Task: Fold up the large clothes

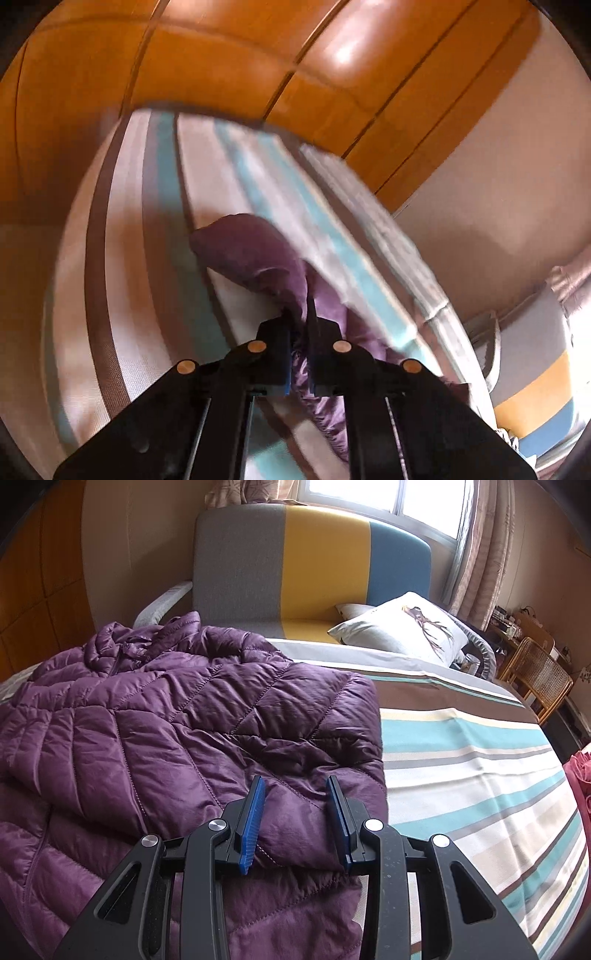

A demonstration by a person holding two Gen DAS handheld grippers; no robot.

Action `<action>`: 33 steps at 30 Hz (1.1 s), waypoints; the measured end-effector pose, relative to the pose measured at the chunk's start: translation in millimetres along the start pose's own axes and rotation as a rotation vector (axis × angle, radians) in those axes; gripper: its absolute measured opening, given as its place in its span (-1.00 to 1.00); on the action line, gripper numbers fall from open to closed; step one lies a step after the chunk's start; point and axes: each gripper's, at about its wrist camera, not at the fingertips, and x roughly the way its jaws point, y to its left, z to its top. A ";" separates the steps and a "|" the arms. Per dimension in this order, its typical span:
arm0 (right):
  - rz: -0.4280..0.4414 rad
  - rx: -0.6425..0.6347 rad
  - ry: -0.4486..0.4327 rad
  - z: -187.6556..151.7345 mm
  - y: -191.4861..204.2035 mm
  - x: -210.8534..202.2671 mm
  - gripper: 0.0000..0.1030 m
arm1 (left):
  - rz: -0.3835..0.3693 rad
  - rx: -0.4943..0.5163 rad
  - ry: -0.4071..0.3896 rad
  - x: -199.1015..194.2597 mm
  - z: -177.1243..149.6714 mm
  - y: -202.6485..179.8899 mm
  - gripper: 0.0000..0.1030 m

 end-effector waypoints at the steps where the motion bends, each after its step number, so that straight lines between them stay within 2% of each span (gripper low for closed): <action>1: 0.000 0.003 0.000 -0.6 -1.1 -2.1 -0.34 | -0.013 0.018 -0.027 -6.8 0.8 -6.9 -0.90; 3: 0.003 0.010 0.005 -1.0 -4.1 -3.6 -0.34 | -0.047 0.044 -0.067 -21.7 -0.2 -19.3 -0.90; 7: -0.004 0.036 0.012 -3.1 -11.9 -4.7 -0.34 | -0.167 0.141 -0.152 -64.8 -8.2 -58.0 -0.90; 13: 0.003 0.057 0.006 -5.8 -17.8 -6.4 -0.34 | -0.348 0.311 -0.178 -108.5 -37.2 -122.7 -0.90; 16: 0.017 0.075 0.002 -8.5 -20.1 -5.0 -0.34 | -0.436 0.400 -0.158 -123.1 -60.3 -156.9 -0.90; 20: 0.027 0.092 0.003 -11.3 -21.4 -1.3 -0.34 | -0.526 0.517 -0.075 -137.0 -107.1 -201.5 -0.90; 25: 0.034 0.102 -0.002 -13.8 -22.0 0.3 -0.34 | -0.577 0.655 0.025 -144.5 -167.4 -242.7 -0.90; 33: 0.063 0.135 -0.002 -17.1 -27.9 3.0 -0.34 | -0.634 0.858 0.144 -162.2 -261.1 -286.0 -0.90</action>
